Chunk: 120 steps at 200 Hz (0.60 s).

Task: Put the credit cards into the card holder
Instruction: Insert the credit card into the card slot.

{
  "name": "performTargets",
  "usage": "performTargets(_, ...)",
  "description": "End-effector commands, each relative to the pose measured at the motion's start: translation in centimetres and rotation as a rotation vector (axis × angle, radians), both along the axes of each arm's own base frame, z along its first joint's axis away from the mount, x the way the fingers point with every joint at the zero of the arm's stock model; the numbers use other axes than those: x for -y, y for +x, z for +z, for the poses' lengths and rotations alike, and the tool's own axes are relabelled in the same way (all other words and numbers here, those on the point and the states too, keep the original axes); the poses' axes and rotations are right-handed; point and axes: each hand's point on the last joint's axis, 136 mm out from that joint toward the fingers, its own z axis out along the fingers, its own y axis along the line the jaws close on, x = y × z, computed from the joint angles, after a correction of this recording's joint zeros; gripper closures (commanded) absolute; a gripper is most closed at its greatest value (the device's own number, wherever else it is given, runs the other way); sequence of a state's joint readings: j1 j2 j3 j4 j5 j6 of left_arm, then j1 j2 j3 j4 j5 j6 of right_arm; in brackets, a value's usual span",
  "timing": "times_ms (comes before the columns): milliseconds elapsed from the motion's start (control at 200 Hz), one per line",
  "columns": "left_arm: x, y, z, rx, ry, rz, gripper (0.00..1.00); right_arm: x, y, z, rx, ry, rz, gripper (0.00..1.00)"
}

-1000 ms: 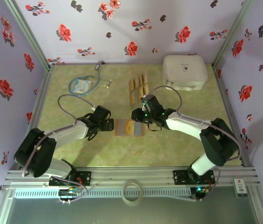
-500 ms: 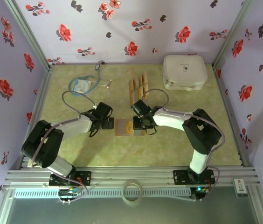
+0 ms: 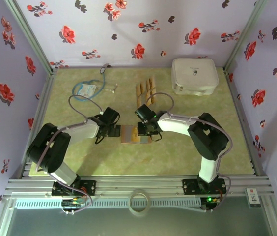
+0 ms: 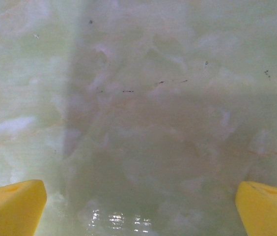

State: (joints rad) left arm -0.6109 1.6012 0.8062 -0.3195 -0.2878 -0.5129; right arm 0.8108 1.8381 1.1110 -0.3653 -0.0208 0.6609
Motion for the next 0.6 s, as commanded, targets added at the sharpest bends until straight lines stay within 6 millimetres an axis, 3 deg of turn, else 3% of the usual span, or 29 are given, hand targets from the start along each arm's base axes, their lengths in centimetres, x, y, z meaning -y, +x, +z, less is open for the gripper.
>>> performTargets(0,0.5,-0.1,-0.3,-0.026,0.015,-0.034,0.00,-0.7,0.2,0.0,0.012,-0.005,0.016,1.00)
performTargets(595,1.6,-0.7,-0.9,-0.034,0.010,-0.067,0.00,-3.5,-0.2,0.4,0.014,0.020,0.062,1.00)
